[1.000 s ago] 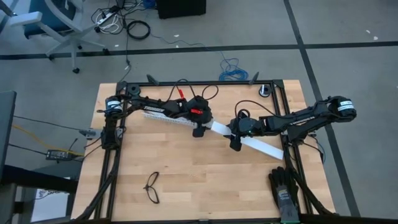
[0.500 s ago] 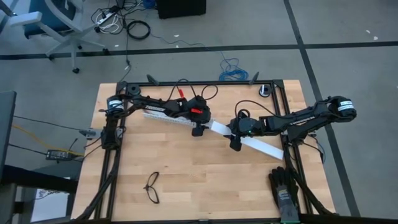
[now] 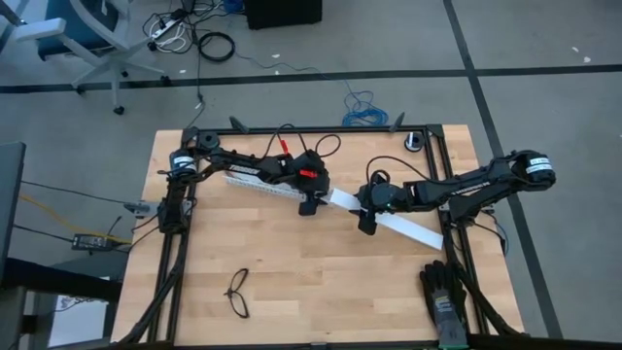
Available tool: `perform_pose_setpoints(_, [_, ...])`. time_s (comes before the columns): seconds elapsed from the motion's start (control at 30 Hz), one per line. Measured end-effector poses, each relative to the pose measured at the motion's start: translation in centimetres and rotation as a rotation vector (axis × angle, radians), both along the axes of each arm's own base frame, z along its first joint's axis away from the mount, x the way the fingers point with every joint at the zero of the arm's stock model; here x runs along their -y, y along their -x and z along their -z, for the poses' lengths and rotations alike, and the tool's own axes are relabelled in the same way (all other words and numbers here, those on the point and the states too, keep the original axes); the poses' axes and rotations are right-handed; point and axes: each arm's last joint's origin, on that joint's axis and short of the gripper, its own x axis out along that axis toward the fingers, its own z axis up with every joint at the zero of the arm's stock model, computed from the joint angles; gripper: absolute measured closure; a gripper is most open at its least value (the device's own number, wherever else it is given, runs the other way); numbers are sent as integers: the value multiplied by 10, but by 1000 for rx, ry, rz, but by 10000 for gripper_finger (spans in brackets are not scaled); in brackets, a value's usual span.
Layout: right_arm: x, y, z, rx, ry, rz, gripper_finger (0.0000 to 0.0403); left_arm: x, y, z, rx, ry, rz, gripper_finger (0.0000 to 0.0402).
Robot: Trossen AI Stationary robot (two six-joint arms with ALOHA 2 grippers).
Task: Ziptie cables
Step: Close the white cable duct lid
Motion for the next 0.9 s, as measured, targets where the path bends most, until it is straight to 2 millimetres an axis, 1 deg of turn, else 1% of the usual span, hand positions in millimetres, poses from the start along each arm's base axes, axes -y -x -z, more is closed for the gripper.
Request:
perform_pose_setpoints(0.27, [2, -6, 11, -34, -2, 0, 168, 1, 0, 0, -2, 14, 16, 136])
perform_pose_setpoints(0.6, [2, -9, 15, -33, -8, -10, 170, 1, 1, 0, -6, 17, 18, 176])
perform_pose_setpoints(0.9, [10, -11, 22, -53, -3, 17, 169, 2, 1, 0, -7, 19, 19, 178])
